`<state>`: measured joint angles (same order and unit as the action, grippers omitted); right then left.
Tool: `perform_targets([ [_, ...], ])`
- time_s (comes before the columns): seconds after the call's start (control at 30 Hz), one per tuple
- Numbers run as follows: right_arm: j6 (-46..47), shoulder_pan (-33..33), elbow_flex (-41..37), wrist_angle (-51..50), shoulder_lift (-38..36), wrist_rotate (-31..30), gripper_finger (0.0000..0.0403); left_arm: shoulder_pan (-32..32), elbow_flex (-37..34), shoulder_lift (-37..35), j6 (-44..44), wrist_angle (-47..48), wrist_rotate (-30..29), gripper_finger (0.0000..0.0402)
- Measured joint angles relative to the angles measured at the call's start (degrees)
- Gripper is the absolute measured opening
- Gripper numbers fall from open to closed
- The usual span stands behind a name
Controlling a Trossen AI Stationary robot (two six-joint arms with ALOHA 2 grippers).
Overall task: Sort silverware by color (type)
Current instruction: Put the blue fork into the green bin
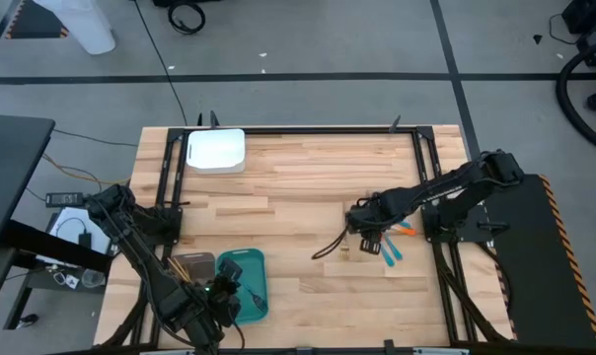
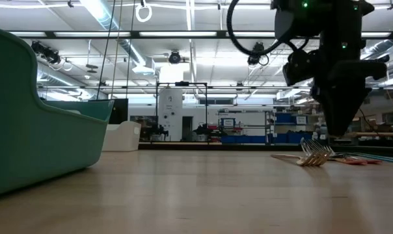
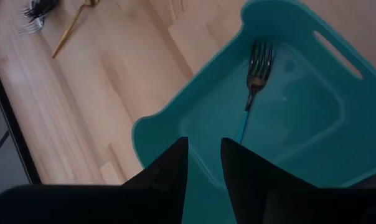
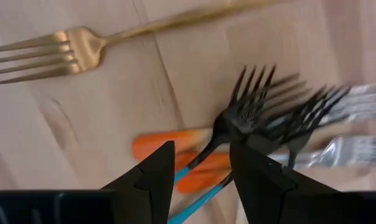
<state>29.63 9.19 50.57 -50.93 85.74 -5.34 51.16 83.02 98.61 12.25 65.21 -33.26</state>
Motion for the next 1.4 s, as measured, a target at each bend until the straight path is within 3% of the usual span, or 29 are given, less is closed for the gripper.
perform_targets([
  [0.5, 15.72, -0.78, -2.75, -0.28, 0.36, 2.07, 0.0152, -1.9, 0.0, 0.0, 0.02, -0.37, -0.15, 0.0103],
  [1.4, 21.28, 4.6, -5.18, 2.92, 0.38, -4.04, 0.0128, -2.62, 0.0, 0.0, 0.07, -1.72, -0.1, 0.0103],
])
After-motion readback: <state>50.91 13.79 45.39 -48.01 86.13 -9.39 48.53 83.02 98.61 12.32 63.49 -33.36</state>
